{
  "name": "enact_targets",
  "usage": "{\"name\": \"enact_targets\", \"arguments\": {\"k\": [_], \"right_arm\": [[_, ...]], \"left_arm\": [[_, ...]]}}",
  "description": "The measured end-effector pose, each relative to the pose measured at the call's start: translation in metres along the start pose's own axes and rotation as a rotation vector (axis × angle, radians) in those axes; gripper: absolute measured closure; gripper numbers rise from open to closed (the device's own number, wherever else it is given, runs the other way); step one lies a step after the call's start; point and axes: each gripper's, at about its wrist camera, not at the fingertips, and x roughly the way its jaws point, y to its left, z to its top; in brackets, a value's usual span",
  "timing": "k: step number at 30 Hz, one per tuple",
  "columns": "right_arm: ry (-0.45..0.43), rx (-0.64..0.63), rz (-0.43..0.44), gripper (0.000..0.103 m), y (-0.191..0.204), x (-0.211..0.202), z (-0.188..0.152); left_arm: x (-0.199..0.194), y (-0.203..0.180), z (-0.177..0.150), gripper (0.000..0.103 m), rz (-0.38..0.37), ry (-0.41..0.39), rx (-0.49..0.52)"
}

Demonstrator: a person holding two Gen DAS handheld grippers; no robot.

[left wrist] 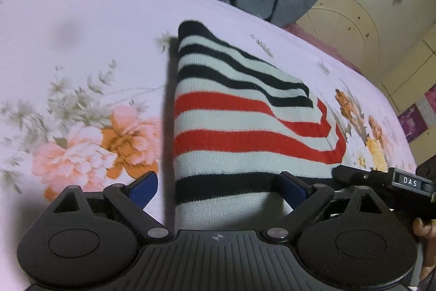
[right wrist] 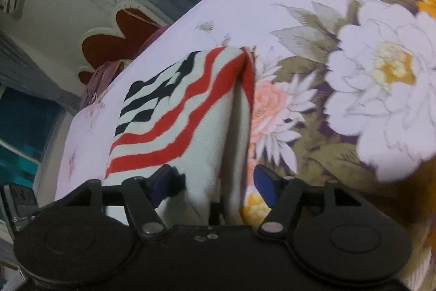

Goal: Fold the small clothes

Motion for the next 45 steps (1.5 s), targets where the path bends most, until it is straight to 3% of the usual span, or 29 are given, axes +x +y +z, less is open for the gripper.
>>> {"name": "enact_targets", "arguments": {"k": [6, 11, 20, 28, 33, 37, 41, 45], "right_arm": [[0.026, -0.074, -0.011, 0.035, 0.013, 0.010, 0.008], [0.015, -0.070, -0.023, 0.045, 0.011, 0.006, 0.008], [-0.005, -0.077, -0.032, 0.036, 0.005, 0.001, 0.006], [-0.016, -0.095, -0.027, 0.054, 0.011, 0.012, 0.008], [-0.017, -0.082, -0.014, 0.049, 0.007, 0.014, 0.008], [-0.007, -0.127, -0.054, 0.046, 0.019, 0.016, 0.009], [-0.019, -0.122, -0.067, 0.057, 0.018, 0.013, 0.006], [-0.026, -0.126, -0.091, 0.059, 0.023, 0.011, 0.004]], "left_arm": [[0.012, -0.010, 0.002, 0.009, 0.004, 0.018, 0.030], [0.015, -0.014, 0.004, 0.009, 0.011, 0.022, 0.047], [0.012, -0.013, 0.004, 0.011, 0.016, 0.019, 0.059], [0.016, -0.022, 0.008, 0.017, 0.018, 0.034, 0.076], [0.018, -0.023, 0.008, 0.017, 0.029, 0.030, 0.078], [0.018, -0.026, 0.009, 0.017, 0.042, 0.038, 0.097], [0.017, -0.031, 0.007, 0.023, 0.049, 0.026, 0.132], [0.013, -0.038, 0.007, 0.028, 0.060, 0.011, 0.203]]}}
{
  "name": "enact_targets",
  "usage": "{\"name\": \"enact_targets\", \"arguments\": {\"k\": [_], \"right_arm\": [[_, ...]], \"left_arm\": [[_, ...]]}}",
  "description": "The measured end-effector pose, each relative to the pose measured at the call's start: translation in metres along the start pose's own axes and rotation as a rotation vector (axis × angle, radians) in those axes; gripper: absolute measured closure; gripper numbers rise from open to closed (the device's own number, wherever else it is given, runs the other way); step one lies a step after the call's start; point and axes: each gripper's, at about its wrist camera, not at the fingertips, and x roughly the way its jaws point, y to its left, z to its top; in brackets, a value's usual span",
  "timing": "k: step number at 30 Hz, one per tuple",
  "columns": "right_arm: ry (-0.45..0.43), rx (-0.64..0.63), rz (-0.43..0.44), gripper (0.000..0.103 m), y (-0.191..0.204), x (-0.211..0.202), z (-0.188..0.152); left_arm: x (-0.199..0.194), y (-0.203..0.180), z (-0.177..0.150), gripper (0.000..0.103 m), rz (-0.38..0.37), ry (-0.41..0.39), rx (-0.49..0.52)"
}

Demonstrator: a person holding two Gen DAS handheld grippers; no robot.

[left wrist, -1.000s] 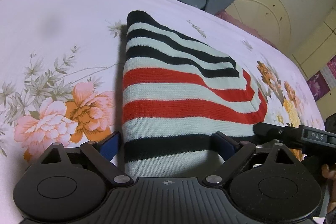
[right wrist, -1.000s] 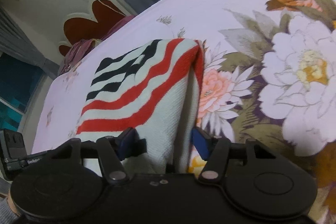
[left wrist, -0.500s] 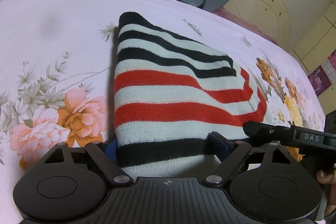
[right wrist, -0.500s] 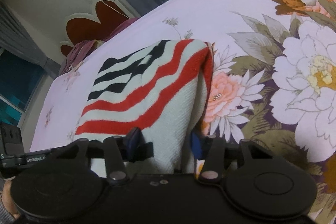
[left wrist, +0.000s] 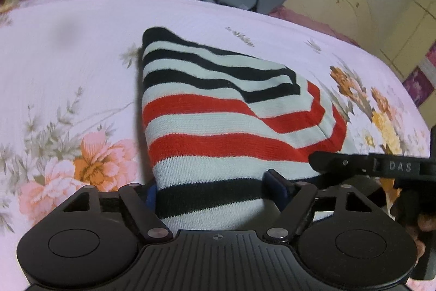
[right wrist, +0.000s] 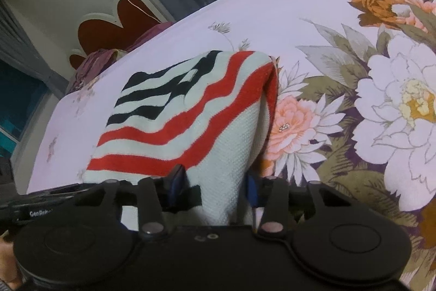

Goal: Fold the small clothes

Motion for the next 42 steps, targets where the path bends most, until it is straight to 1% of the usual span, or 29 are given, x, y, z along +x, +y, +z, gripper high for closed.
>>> {"name": "enact_targets", "arguments": {"k": [1, 2, 3, 4, 5, 8, 10, 15, 18, 22, 26, 30, 33, 36, 37, 39, 40, 41, 42], "right_arm": [[-0.002, 0.002, -0.011, 0.059, 0.002, 0.000, -0.001], [-0.005, 0.004, -0.018, 0.061, 0.002, -0.001, -0.001], [-0.011, 0.004, -0.023, 0.064, 0.004, -0.002, -0.002], [-0.026, 0.000, -0.028, 0.069, 0.008, -0.005, -0.003], [-0.042, -0.013, -0.033, 0.071, 0.012, -0.009, -0.004], [-0.083, -0.097, -0.078, 0.071, 0.036, -0.018, -0.004], [-0.096, -0.134, -0.102, 0.072, 0.051, -0.022, -0.004], [-0.115, -0.189, -0.117, 0.072, 0.080, -0.029, -0.004], [-0.131, -0.201, -0.103, 0.072, 0.099, -0.029, -0.004], [-0.140, -0.245, -0.080, 0.072, 0.132, -0.021, -0.003], [-0.134, -0.276, -0.041, 0.072, 0.166, -0.004, -0.008], [-0.125, -0.295, -0.001, 0.072, 0.201, 0.014, -0.022], [-0.106, -0.304, 0.018, 0.072, 0.223, 0.028, -0.032], [-0.087, -0.301, 0.027, 0.072, 0.237, 0.040, -0.041], [-0.082, -0.301, 0.025, 0.072, 0.239, 0.043, -0.044], [-0.058, -0.290, 0.003, 0.072, 0.237, 0.055, -0.051], [-0.041, -0.271, -0.026, 0.071, 0.230, 0.064, -0.055], [-0.027, -0.245, -0.060, 0.071, 0.223, 0.069, -0.059], [-0.005, -0.191, -0.078, 0.071, 0.209, 0.077, -0.062]], "left_arm": [[-0.001, 0.001, 0.000, 0.029, -0.005, -0.002, 0.002], [-0.001, 0.003, 0.000, 0.031, -0.011, -0.003, -0.001], [-0.003, 0.005, 0.000, 0.034, -0.018, -0.006, -0.003], [-0.006, 0.006, 0.000, 0.039, -0.025, -0.017, -0.002], [-0.009, 0.005, 0.000, 0.043, -0.025, -0.026, 0.010], [-0.019, 0.004, 0.001, 0.048, -0.027, -0.040, 0.041], [-0.025, 0.005, 0.003, 0.049, -0.032, -0.045, 0.058], [-0.047, 0.006, 0.011, 0.049, -0.031, -0.073, 0.105], [-0.061, 0.007, 0.015, 0.049, -0.020, -0.100, 0.112], [-0.067, 0.010, 0.020, 0.049, 0.003, -0.125, 0.095], [-0.064, 0.009, 0.019, 0.049, 0.038, -0.138, 0.057], [-0.055, 0.015, 0.011, 0.049, 0.076, -0.136, 0.019], [-0.046, 0.024, 0.002, 0.049, 0.089, -0.126, 0.010], [-0.054, 0.055, -0.010, 0.048, 0.083, -0.117, 0.002], [-0.051, 0.063, -0.012, 0.046, 0.077, -0.103, -0.005], [-0.040, 0.076, -0.020, 0.037, 0.077, -0.066, -0.031], [-0.032, 0.083, -0.026, 0.016, 0.098, -0.054, -0.038], [-0.028, 0.087, -0.029, 0.007, 0.119, -0.066, -0.036], [-0.024, 0.088, -0.034, 0.007, 0.101, -0.076, -0.043]]}}
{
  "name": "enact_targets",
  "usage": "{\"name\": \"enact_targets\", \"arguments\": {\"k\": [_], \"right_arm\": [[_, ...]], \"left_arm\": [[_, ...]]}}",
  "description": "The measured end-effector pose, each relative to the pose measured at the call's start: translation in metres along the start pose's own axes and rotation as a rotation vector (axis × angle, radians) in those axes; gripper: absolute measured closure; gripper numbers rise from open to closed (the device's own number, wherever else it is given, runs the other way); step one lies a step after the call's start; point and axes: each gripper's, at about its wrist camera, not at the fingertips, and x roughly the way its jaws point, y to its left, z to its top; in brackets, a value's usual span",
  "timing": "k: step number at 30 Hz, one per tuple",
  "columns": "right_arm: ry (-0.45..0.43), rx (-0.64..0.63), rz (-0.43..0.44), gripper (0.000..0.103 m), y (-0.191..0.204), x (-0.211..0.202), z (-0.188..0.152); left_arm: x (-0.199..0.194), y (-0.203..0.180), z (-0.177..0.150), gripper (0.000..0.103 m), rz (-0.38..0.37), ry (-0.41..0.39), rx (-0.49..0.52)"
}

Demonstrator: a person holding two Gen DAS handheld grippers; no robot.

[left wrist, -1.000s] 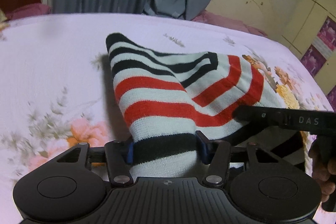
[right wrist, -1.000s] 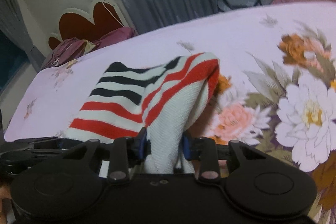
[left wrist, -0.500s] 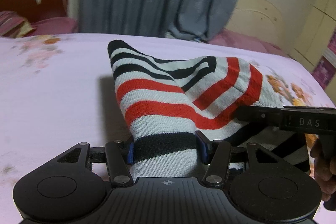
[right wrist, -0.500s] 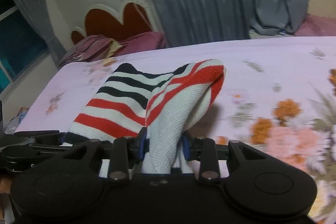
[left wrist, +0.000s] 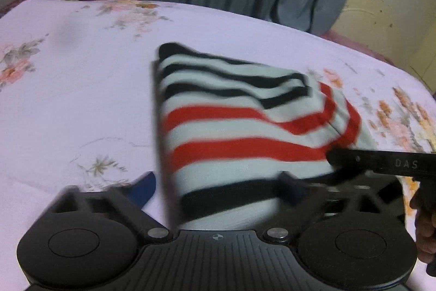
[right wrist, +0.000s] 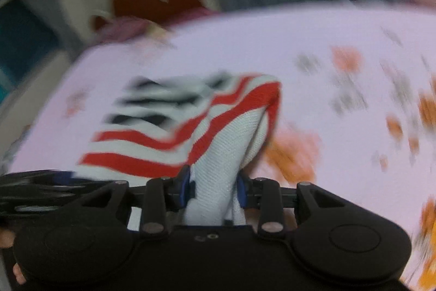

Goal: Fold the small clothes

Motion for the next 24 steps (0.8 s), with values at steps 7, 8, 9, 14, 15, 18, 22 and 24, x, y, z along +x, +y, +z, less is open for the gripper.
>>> {"name": "enact_targets", "arguments": {"k": [7, 8, 9, 14, 15, 18, 22, 24], "right_arm": [[-0.014, 0.071, 0.010, 0.062, -0.020, -0.003, -0.004], [-0.005, 0.077, 0.011, 0.055, -0.022, -0.005, -0.001], [-0.012, 0.071, -0.004, 0.050, -0.022, -0.010, 0.002], [-0.174, 0.036, -0.084, 0.080, -0.030, -0.040, 0.022], [-0.172, 0.028, -0.078, 0.083, -0.033, -0.037, 0.029], [-0.146, -0.039, -0.054, 0.084, -0.034, -0.017, 0.052], [-0.057, -0.094, -0.112, 0.089, -0.045, 0.024, 0.065], [0.002, -0.113, -0.160, 0.097, -0.054, 0.039, 0.060]], "left_arm": [[0.000, 0.007, -0.001, 0.008, -0.038, -0.009, -0.023], [-0.005, 0.008, 0.001, 0.008, -0.031, -0.024, -0.011], [-0.014, 0.009, 0.002, 0.008, -0.014, -0.058, 0.003], [-0.038, 0.016, 0.034, 0.028, -0.045, -0.212, 0.005], [-0.033, 0.017, 0.043, 0.032, -0.058, -0.207, 0.017], [0.001, 0.012, 0.064, 0.033, -0.103, -0.123, 0.074], [0.044, 0.010, 0.063, 0.034, -0.051, -0.005, 0.123], [0.046, 0.012, 0.056, 0.034, -0.053, -0.011, 0.142]]}}
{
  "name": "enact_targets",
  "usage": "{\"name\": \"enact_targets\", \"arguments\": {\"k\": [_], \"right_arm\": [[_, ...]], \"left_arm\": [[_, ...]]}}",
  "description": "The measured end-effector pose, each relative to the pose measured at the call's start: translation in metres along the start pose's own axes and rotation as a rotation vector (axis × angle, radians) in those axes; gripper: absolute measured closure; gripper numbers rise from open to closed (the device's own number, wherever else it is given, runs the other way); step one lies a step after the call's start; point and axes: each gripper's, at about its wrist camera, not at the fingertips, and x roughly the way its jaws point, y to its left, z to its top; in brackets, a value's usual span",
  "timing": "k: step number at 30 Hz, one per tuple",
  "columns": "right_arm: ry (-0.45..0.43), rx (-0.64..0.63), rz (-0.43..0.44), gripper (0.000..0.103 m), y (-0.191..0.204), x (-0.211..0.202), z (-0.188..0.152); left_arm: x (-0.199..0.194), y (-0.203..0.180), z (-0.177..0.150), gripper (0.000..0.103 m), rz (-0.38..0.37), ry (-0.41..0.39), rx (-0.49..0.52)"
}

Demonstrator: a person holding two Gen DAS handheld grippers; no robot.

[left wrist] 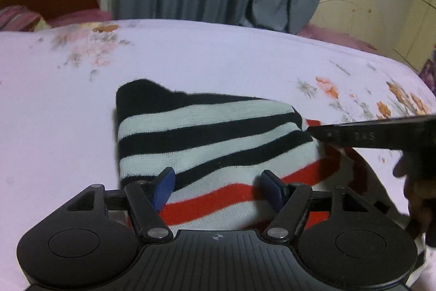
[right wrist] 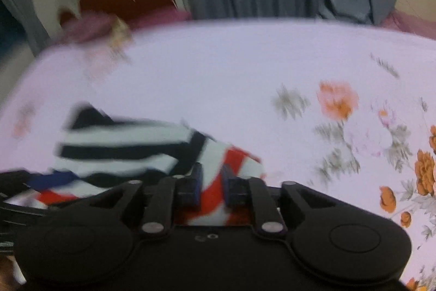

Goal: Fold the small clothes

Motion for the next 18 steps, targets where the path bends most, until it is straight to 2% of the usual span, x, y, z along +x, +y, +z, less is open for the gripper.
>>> {"name": "enact_targets", "arguments": {"k": [6, 9, 10, 11, 12, 14, 16, 18], "right_arm": [[-0.004, -0.048, 0.000, 0.098, -0.001, 0.002, -0.002], [-0.003, -0.050, -0.005, 0.094, 0.001, -0.004, -0.001], [-0.005, -0.050, -0.003, 0.092, 0.001, -0.009, 0.001], [-0.019, -0.048, 0.002, 0.085, -0.001, -0.018, 0.002], [-0.041, -0.048, 0.022, 0.084, -0.005, -0.031, 0.002], [-0.067, -0.072, 0.061, 0.083, -0.016, -0.056, -0.006], [-0.066, -0.121, 0.086, 0.083, -0.027, -0.076, -0.018], [-0.050, -0.168, 0.095, 0.086, -0.034, -0.089, -0.034]], "left_arm": [[-0.002, -0.004, 0.001, 0.034, 0.002, 0.007, 0.029], [-0.005, -0.007, 0.003, 0.034, 0.016, 0.007, 0.041], [-0.013, -0.010, 0.002, 0.034, 0.035, 0.001, 0.055], [-0.022, -0.012, 0.002, 0.034, 0.052, -0.005, 0.065], [-0.036, -0.018, 0.002, 0.033, 0.074, -0.020, 0.084], [-0.059, -0.024, -0.003, 0.034, 0.074, -0.055, 0.097], [-0.076, -0.028, -0.012, 0.034, 0.053, -0.055, 0.084], [-0.089, -0.032, -0.023, 0.034, 0.053, -0.065, 0.075]]}}
